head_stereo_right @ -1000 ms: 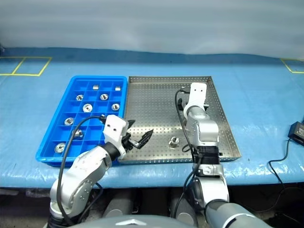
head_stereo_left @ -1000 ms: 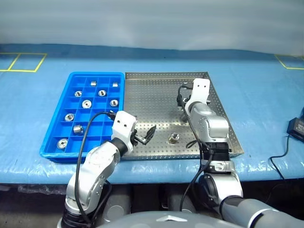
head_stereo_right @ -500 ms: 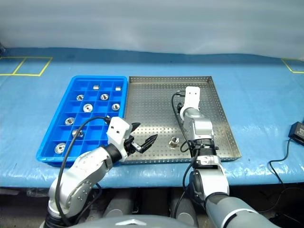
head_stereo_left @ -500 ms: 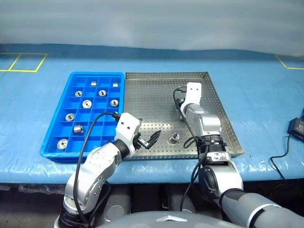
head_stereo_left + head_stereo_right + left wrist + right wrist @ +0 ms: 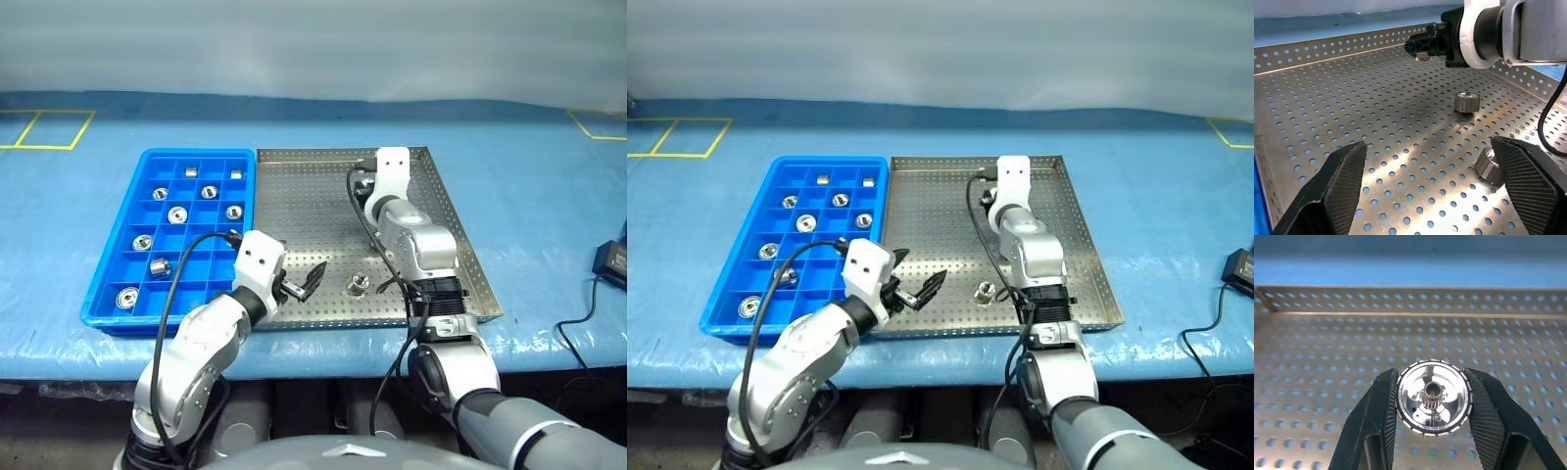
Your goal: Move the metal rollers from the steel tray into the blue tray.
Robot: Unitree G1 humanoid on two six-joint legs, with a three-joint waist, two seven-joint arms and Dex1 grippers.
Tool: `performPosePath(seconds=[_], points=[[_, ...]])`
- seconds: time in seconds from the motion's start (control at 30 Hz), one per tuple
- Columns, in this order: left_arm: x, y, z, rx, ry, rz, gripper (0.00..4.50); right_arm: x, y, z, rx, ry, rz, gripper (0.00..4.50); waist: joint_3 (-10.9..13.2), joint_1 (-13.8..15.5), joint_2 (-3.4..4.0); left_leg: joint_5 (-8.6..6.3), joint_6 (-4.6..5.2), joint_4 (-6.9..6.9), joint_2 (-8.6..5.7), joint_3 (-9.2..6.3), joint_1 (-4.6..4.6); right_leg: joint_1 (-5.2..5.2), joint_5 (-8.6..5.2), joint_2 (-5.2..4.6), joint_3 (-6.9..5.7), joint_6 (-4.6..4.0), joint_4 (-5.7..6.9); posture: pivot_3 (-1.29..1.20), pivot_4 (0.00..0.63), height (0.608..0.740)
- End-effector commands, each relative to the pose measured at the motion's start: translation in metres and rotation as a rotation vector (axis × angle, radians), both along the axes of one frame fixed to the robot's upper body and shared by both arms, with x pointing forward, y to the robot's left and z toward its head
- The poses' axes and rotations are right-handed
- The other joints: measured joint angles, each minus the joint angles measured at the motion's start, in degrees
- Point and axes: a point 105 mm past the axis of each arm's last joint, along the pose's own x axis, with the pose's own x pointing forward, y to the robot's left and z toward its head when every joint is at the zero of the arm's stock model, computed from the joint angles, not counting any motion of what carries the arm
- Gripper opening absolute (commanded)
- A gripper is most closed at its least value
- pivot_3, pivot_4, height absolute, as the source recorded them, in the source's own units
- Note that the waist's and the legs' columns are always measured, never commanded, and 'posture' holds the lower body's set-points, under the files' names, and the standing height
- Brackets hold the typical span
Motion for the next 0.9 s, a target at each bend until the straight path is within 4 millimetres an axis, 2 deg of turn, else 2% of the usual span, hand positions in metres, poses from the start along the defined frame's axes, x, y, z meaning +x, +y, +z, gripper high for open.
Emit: performPosePath(seconds=[0.03,0.07,0.17,0.27,0.37,0.5,0.63,0.9], points=[[0.005,0.020,0.019,-0.008,-0.104,0.153,4.43,-0.011,0.041,0.039,0.042,-0.140,0.189,1.69,0.0,0.1,0.00,0.00,0.00,0.00,0.00,0.00,0.00,0.00,-0.01,0.00,0.00,0.02,0.00,0.24,0.150,0.740],[0.006,0.027,0.020,0.004,-0.118,0.203,4.43,-0.016,0.053,0.040,0.047,-0.150,0.247,1.69,0.0,0.2,0.00,0.00,0.00,0.00,0.00,0.00,0.01,0.01,-0.02,0.00,0.00,0.04,0.00,0.25,0.150,0.740],[0.006,0.040,0.021,0.026,-0.143,0.295,4.43,-0.025,0.072,0.041,0.055,-0.155,0.333,1.69,0.0,0.6,0.00,0.00,0.00,0.00,0.00,-0.02,0.01,0.01,-0.02,0.00,-0.02,0.04,0.00,0.28,0.150,0.740],[0.001,0.058,0.019,0.067,-0.152,0.370,4.43,-0.039,0.107,0.039,0.077,-0.152,0.470,1.69,0.0,1.3,-0.01,0.00,-0.01,0.00,-0.01,-0.03,-0.01,0.00,-0.03,-0.01,-0.04,0.04,-0.01,0.34,0.150,0.740],[-0.005,0.074,0.019,0.079,-0.157,0.458,4.43,-0.048,0.126,0.036,0.088,-0.148,0.541,1.69,0.0,2.5,0.00,0.00,-0.02,-0.02,0.00,-0.06,-0.03,-0.01,-0.05,-0.02,-0.07,0.07,-0.02,0.39,0.150,0.740],[-0.014,0.089,0.019,0.100,-0.158,0.543,4.43,-0.053,0.143,0.031,0.093,-0.134,0.602,1.69,0.0,4.7,0.00,0.02,-0.06,-0.02,0.00,-0.17,-0.04,0.02,-0.19,-0.05,-0.19,0.19,-0.03,0.46,0.150,0.740],[-0.022,0.097,0.018,0.112,-0.157,0.604,4.43,-0.054,0.154,0.025,0.091,-0.116,0.647,1.69,0.0,7.0,0.00,0.03,-0.09,-0.01,-0.02,-0.17,-0.06,0.01,-0.36,-0.08,-0.25,-0.07,-0.05,0.51,0.150,0.740],[-0.033,0.104,0.016,0.127,-0.147,0.656,4.43,-0.043,0.158,-0.001,0.081,-0.037,0.644,1.69,0.0,12.0,0.02,-0.01,-0.19,-0.08,0.08,-0.24,-0.14,-0.10,-0.39,-0.04,-0.49,-0.11,-0.06,0.56,0.150,0.740]])
